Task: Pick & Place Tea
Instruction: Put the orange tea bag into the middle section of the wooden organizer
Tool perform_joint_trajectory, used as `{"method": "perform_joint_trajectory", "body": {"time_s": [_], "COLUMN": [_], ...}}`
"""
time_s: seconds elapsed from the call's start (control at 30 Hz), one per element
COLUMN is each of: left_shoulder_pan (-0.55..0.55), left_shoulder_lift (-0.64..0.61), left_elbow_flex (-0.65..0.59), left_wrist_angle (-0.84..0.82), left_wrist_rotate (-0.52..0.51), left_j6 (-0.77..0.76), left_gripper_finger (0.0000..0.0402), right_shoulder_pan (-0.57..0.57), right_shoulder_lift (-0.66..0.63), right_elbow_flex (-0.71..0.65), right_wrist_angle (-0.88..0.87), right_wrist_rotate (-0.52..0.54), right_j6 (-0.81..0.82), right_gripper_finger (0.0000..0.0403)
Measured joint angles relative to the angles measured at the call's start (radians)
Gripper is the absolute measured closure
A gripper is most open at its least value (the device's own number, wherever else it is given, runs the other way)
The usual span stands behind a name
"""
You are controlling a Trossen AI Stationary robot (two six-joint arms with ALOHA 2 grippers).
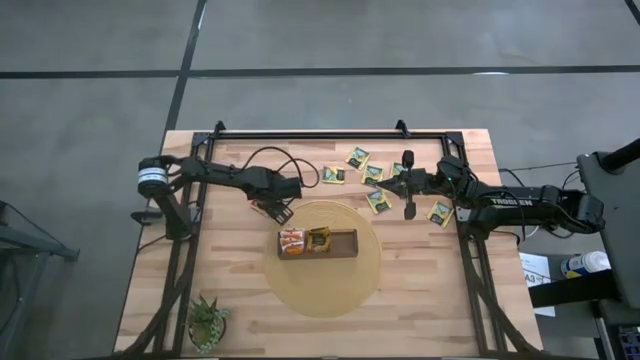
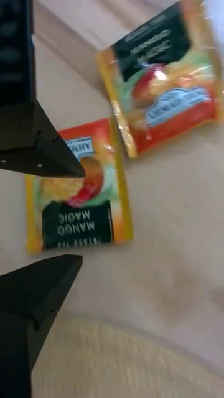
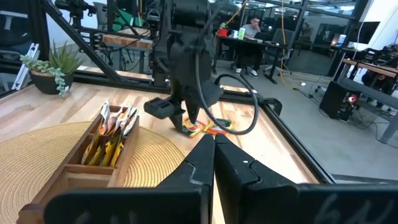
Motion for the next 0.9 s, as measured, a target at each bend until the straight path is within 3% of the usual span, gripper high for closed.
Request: {"method": "perform_joint_trajectory", "body": {"time_s": [0.2, 0.33, 0.6, 0.9], "left_shoulder_pan": [0.026, 0.026, 0.026, 0.026], "left_shoulder_lift": [0.024, 0.025, 0.021, -0.022], "left_elbow_flex": [-0.059, -0.074, -0.059, -0.007], "left_wrist_angle": [0.037, 0.064, 0.064, 0.069], "left_wrist_rotate": [0.055, 0.067, 0.081, 0.03], "left_j6": [-0.02, -0.02, -0.003, 0.024], "left_gripper_finger": [0.0198, 0.0224, 0.0388, 0.04], "right_shoulder_pan": [0.0, 0.0, 0.0, 0.0], "right_shoulder_lift": [0.0, 0.0, 0.0, 0.0], "right_elbow_flex": [0.0, 0.0, 0.0, 0.0], "right_wrist_angle": [0.0, 0.0, 0.001, 0.002], "right_wrist_rotate": [0.0, 0.0, 0.0, 0.0], "right_j6": [0.002, 0.002, 0.007, 0.018], "right_gripper_finger": [0.0394, 0.0394, 0.0394, 0.0394]}}
